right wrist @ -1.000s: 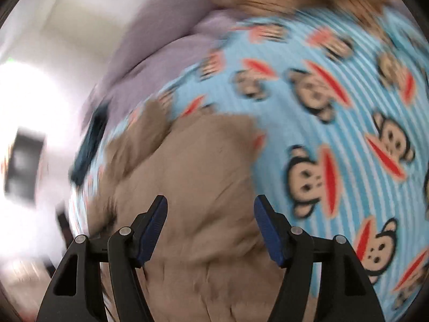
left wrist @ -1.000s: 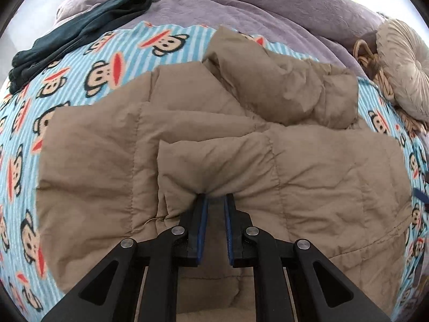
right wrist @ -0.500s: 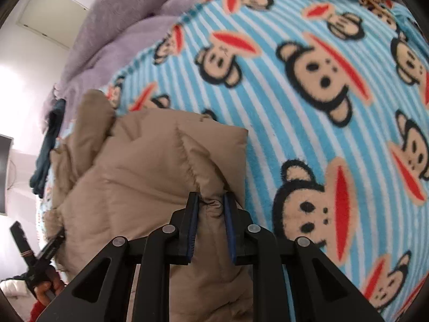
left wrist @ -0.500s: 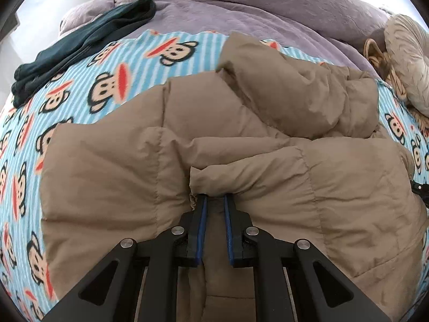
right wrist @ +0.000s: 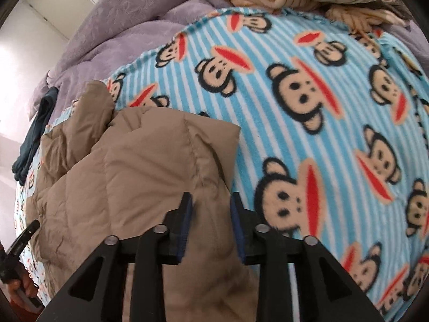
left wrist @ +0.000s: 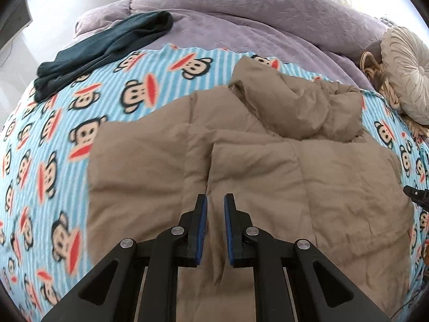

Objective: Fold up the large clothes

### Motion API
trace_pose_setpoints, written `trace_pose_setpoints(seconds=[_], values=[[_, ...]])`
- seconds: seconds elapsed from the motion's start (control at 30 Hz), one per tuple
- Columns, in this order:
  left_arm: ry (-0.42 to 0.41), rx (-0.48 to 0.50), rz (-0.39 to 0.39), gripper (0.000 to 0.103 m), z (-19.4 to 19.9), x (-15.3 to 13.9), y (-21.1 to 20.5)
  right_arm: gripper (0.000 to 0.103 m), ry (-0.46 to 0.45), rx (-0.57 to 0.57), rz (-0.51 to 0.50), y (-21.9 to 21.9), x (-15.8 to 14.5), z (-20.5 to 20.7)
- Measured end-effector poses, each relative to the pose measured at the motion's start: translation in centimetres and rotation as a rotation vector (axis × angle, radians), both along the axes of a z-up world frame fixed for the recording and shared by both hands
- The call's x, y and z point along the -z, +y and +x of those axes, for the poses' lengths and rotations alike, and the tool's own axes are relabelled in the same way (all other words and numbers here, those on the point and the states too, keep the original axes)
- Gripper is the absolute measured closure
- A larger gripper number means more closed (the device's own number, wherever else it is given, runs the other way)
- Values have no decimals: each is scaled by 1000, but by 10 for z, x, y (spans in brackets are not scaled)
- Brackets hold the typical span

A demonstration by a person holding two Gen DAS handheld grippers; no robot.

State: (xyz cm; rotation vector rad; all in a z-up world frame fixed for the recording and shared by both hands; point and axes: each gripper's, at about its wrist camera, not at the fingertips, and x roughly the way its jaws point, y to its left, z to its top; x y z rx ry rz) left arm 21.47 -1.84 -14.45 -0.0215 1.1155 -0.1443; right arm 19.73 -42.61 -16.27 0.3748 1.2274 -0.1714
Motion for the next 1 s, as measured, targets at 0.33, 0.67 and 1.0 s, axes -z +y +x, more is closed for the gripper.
trace_pose_setpoints(seconds=[0.33,0.67,1.0], values=[[88,-22,15,89,-55,-9,-3,54,32,3,61,11,-26,-60],[132,-7,4,89,-104,-32,-28,46,85,-16,92,27,-38,-103],[61,-88,-31,1,-169,-81,-27,38,124,-108,167,54,-43,-141]])
